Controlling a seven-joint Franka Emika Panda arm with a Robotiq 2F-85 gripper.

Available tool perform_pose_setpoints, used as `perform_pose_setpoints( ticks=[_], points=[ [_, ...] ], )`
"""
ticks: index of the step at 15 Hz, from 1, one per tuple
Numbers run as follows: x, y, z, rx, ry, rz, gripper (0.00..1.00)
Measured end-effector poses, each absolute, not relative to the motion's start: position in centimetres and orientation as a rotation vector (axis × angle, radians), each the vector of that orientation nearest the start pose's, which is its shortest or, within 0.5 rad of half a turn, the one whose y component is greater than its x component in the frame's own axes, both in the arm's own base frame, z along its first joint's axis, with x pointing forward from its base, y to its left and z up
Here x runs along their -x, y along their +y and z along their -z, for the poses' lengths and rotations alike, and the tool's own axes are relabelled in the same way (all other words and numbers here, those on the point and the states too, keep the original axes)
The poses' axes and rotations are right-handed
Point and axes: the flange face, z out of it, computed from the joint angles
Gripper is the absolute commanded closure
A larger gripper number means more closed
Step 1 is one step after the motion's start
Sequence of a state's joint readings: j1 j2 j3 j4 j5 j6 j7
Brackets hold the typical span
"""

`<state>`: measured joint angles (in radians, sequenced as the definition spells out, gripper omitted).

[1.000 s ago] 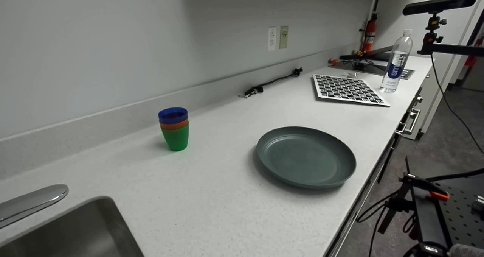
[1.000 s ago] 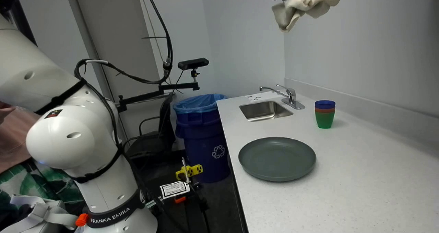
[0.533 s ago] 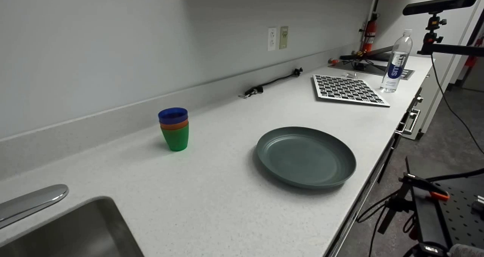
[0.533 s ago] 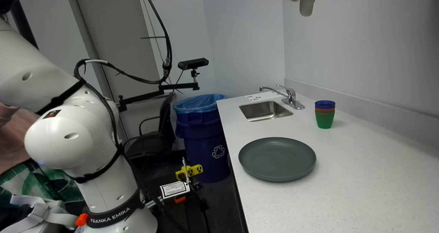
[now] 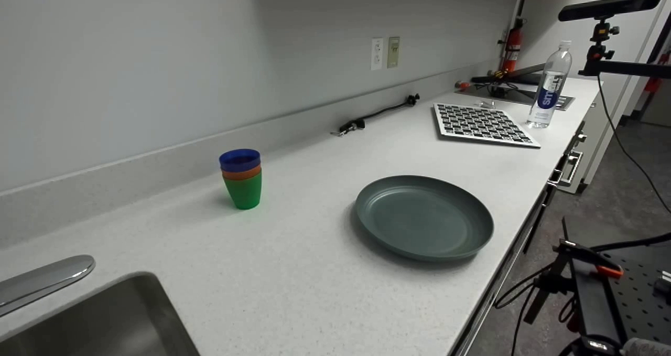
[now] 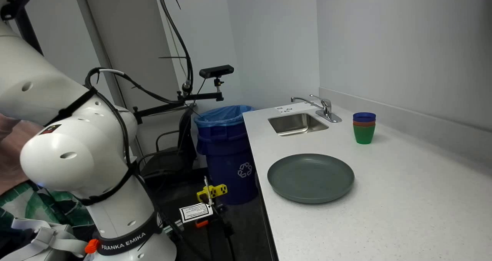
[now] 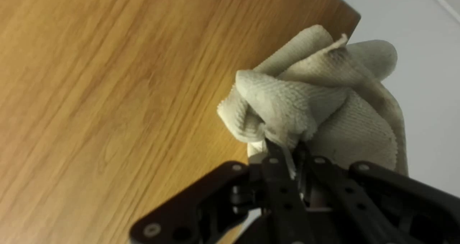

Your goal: Pick up the towel and clean the door of the first top cabinet on the left

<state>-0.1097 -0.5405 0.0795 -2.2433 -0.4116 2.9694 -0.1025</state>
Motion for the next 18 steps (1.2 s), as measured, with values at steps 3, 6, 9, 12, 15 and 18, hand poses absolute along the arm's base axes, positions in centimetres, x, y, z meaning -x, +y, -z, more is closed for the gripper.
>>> perform_pose_setpoints(
  ticks=[3,6,9,12,15,18],
  points=[
    [-42.4,2.6,-72.5,2.728,-0.669,2.247,0.97],
    [-42.0,2.3,-72.9,2.668,-0.642,2.399,0.97],
    [-41.7,2.0,-73.2,2.643,-0.596,2.516,0.97],
    [-41.7,2.2,-73.2,2.662,-0.557,2.56,0.97],
    [-41.8,2.7,-72.8,2.707,-0.535,2.506,0.97],
    [-42.0,3.5,-72.0,2.826,-0.495,2.339,0.97]
  ],
)
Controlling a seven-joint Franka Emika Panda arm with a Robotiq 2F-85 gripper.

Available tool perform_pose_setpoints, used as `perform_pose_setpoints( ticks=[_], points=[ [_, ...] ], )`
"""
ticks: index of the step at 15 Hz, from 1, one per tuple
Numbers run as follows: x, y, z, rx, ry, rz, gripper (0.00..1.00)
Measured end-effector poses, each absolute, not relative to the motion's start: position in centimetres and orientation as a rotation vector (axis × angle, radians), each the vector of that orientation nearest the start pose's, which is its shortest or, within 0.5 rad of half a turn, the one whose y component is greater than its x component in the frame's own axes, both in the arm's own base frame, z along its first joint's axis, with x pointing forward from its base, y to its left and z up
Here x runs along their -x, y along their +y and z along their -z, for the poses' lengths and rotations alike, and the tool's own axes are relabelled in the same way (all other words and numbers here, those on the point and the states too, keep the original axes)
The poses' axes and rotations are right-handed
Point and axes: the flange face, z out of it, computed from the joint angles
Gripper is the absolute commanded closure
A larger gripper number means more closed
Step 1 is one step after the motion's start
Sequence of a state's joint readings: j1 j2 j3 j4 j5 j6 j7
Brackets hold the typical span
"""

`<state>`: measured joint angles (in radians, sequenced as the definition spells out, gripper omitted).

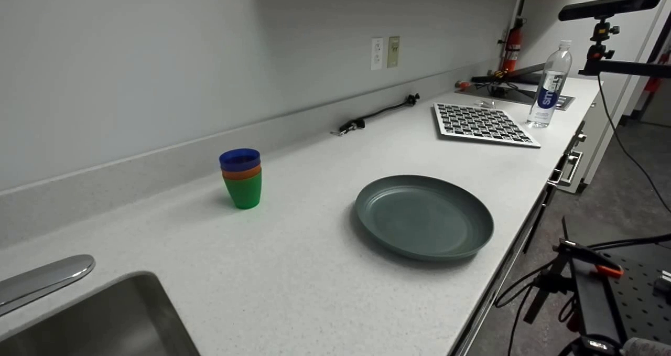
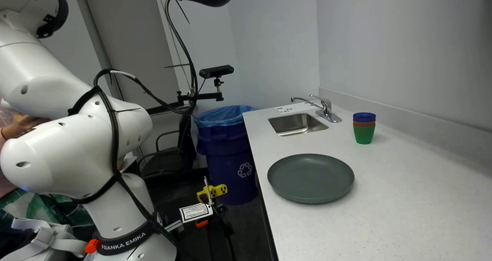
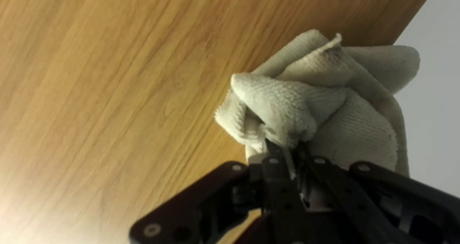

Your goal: Pick up the towel and clean the door of the first top cabinet on the left

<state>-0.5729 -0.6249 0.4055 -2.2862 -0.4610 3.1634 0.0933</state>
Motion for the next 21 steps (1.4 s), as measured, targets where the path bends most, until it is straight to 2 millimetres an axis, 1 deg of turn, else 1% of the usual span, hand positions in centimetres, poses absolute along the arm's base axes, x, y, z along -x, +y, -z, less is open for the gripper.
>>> perform_pose_setpoints(
  ticks=[1,2,4,6,9,11,14,16,21],
  points=[
    [-42.1,3.7,-71.7,-2.022,0.331,-1.59,0.97],
    [-42.3,3.1,-71.0,-2.07,0.313,-1.547,0.97],
    [-42.7,0.4,-69.3,-2.133,0.265,-1.491,0.97],
    [-42.5,-2.1,-68.1,-2.175,0.219,-1.453,0.97],
    [-42.2,-4.3,-67.3,-2.223,0.158,-1.402,0.97],
    [-42.2,-5.2,-67.2,-2.239,0.144,-1.39,0.97],
    [-41.9,-5.3,-67.5,-2.247,0.175,-1.414,0.97],
    [-41.7,-4.7,-68.4,-2.218,0.229,-1.463,0.97],
    [-40.6,-1.1,-72.9,-2.012,0.384,-1.701,0.97]
  ],
)
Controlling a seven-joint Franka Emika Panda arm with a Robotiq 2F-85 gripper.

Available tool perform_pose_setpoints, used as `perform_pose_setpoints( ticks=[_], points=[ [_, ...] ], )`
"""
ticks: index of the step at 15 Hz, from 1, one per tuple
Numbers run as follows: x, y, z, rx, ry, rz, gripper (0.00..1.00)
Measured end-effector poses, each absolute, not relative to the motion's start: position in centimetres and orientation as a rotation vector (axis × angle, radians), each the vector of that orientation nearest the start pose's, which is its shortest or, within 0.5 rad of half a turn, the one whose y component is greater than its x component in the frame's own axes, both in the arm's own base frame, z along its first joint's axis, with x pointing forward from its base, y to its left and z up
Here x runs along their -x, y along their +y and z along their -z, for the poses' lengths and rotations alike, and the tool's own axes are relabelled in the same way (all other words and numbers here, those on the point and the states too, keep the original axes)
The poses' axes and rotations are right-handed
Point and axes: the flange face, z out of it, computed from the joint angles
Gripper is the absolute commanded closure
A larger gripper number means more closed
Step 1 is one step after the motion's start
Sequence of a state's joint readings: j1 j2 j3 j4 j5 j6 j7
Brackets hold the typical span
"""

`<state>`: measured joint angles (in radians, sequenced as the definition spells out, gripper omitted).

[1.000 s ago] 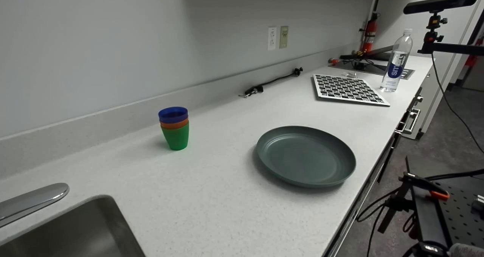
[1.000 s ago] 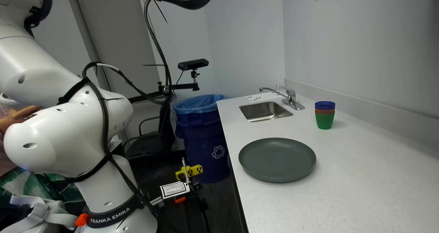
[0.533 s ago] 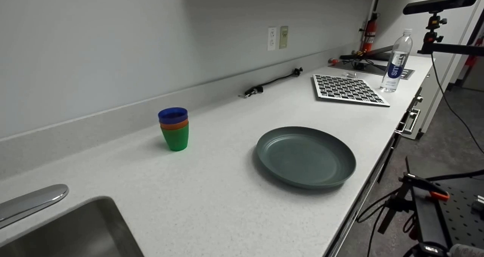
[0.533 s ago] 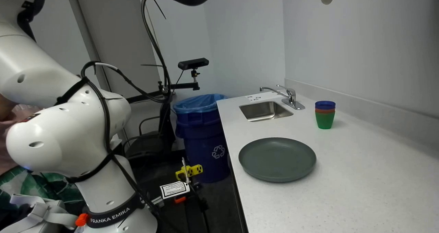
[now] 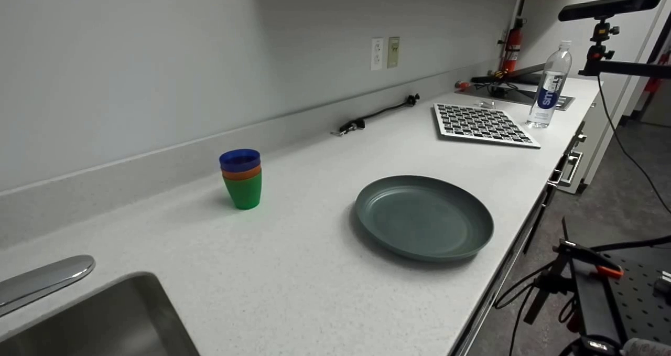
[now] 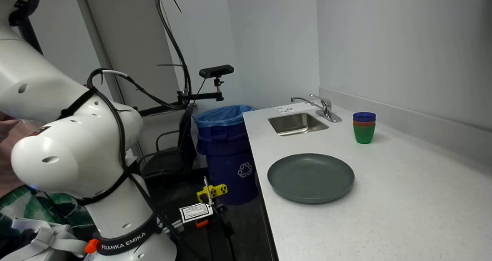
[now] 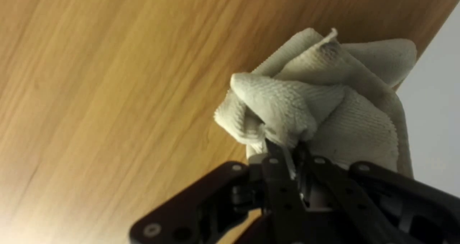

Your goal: Pick up the towel and clean the door of the first top cabinet on the left

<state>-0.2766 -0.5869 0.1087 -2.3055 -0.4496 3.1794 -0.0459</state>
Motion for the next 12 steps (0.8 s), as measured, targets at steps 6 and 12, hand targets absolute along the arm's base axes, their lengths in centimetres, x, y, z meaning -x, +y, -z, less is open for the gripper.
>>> perform_pose_setpoints(
  ticks=[6,12],
  points=[
    [-39.5,0.3,-76.2,2.388,-0.626,2.637,0.97],
    [-40.1,-0.5,-75.8,2.571,-0.561,2.542,0.97]
  ],
)
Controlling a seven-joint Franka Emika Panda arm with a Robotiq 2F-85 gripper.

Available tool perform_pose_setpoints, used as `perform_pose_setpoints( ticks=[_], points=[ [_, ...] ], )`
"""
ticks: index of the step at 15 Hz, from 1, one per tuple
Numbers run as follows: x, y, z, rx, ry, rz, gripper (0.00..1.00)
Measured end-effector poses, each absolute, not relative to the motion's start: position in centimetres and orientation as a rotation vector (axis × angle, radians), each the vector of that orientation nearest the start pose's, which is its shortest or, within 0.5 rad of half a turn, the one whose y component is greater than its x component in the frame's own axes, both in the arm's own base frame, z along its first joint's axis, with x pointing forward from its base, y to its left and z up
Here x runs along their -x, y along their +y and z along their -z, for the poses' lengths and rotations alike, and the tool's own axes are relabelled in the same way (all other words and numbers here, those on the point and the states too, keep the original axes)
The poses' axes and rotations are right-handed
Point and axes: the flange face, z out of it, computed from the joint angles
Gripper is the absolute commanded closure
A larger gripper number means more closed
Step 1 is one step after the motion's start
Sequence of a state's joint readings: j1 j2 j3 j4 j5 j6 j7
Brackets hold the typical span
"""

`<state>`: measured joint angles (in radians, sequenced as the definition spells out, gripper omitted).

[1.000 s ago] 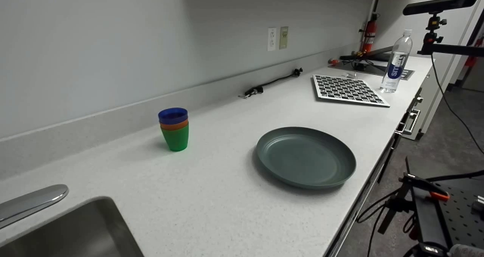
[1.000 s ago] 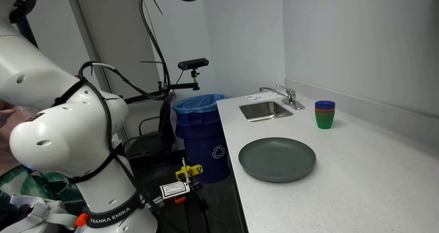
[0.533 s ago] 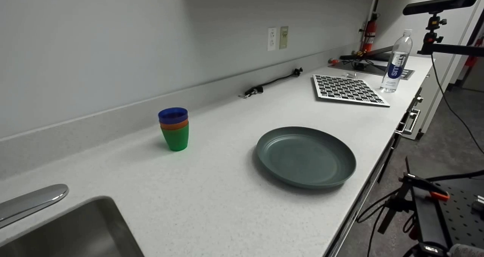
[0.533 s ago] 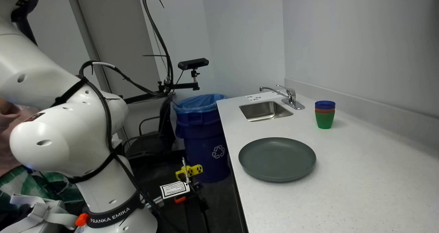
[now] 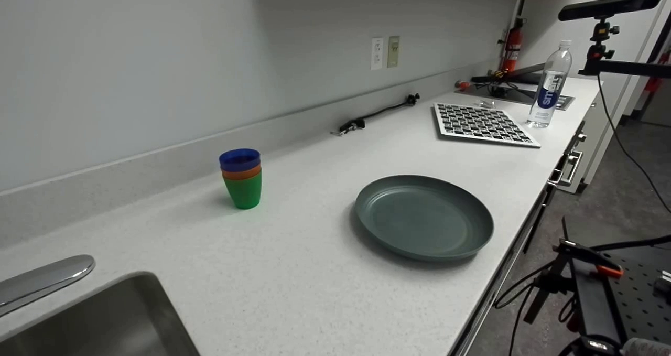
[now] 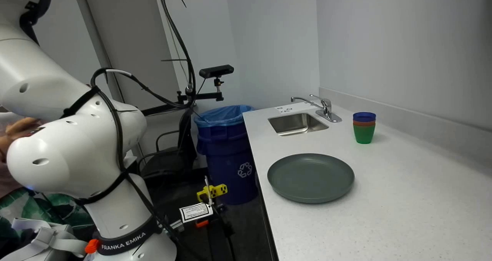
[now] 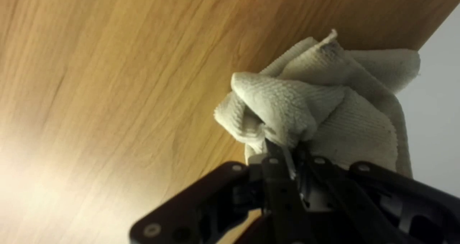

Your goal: Pick up the towel and clean the door of the first top cabinet on the left

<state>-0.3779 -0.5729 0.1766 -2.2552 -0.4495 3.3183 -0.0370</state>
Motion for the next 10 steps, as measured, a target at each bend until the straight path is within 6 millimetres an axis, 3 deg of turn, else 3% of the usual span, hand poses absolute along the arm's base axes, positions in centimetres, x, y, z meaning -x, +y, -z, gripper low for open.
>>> perform_pose_setpoints(
  ticks=[8,10],
  points=[
    [-39.8,0.3,-74.2,-2.187,0.169,-1.362,0.97],
    [-40.0,-2.5,-72.3,-2.239,0.102,-1.28,0.97]
  ],
)
